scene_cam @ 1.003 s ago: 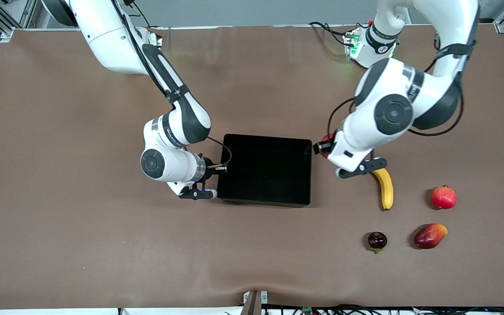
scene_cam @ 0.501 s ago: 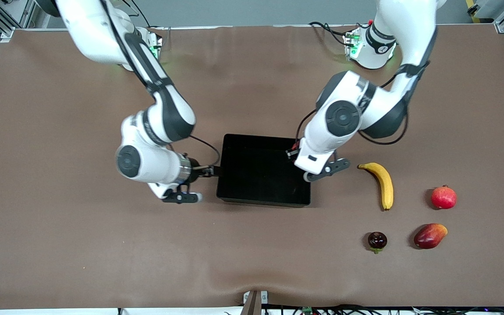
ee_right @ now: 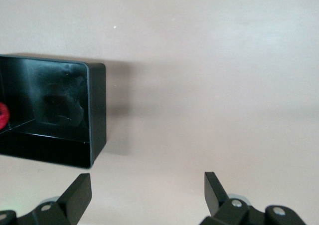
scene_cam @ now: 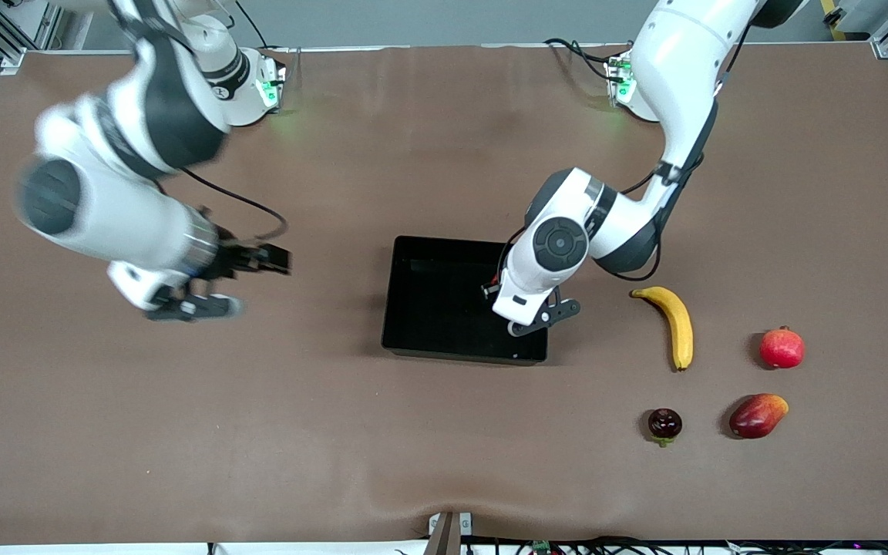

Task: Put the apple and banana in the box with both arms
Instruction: 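Lower the apple into the black box and open the left gripper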

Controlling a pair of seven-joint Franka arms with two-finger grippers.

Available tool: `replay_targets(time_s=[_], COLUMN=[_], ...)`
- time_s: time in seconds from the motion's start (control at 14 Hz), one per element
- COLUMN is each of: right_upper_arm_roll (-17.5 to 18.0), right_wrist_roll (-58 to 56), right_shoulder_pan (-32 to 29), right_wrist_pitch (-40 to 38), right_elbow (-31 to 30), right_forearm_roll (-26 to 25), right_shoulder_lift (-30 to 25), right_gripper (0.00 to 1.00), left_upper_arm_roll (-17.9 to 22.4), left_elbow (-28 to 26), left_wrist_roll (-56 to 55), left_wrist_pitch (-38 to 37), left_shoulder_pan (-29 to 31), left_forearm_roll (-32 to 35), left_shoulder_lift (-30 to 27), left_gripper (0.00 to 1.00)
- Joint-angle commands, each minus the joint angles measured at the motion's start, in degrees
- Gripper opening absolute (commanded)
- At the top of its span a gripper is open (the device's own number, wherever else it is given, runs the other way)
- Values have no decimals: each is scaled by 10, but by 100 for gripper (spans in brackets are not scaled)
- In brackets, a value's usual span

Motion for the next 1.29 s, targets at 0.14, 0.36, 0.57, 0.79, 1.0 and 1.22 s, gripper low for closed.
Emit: replay_targets(time_s=[0.14, 0.36, 0.57, 0.79, 1.0, 1.22], right_upper_arm_roll=[11, 12, 10, 9, 8, 8], right_wrist_roll=[-22, -101, -124, -140, -152, -149], right_shoulder_pan=[-80, -106, -140, -159, -171, -184], right_wrist_pitch=[-88, -91, -91, -86, -106, -131], right_elbow=[-19, -19, -19, -23, -34, -54], right_forearm_roll=[-30, -92, -114, -161, -174, -166], right_shoulder_lift=[-96, -126, -140, -140, -141, -141], right_gripper=[100, 100, 100, 100, 100, 100], left_upper_arm_roll=[6, 6, 6, 8, 9, 8], left_elbow=[29, 29, 28, 30, 32, 36], left_wrist_roll=[-6, -6, -6, -4, -1, 18], left_wrist_pitch=[1, 12, 19, 11, -49, -108], left_shoulder_pan=[-25, -30, -30, -29, -3, 62], left_forearm_roll=[68, 70, 73, 79, 81, 83], left_shoulder_lift=[50, 69, 78, 50, -33, -110], left_gripper=[0, 0, 99, 100, 100, 100])
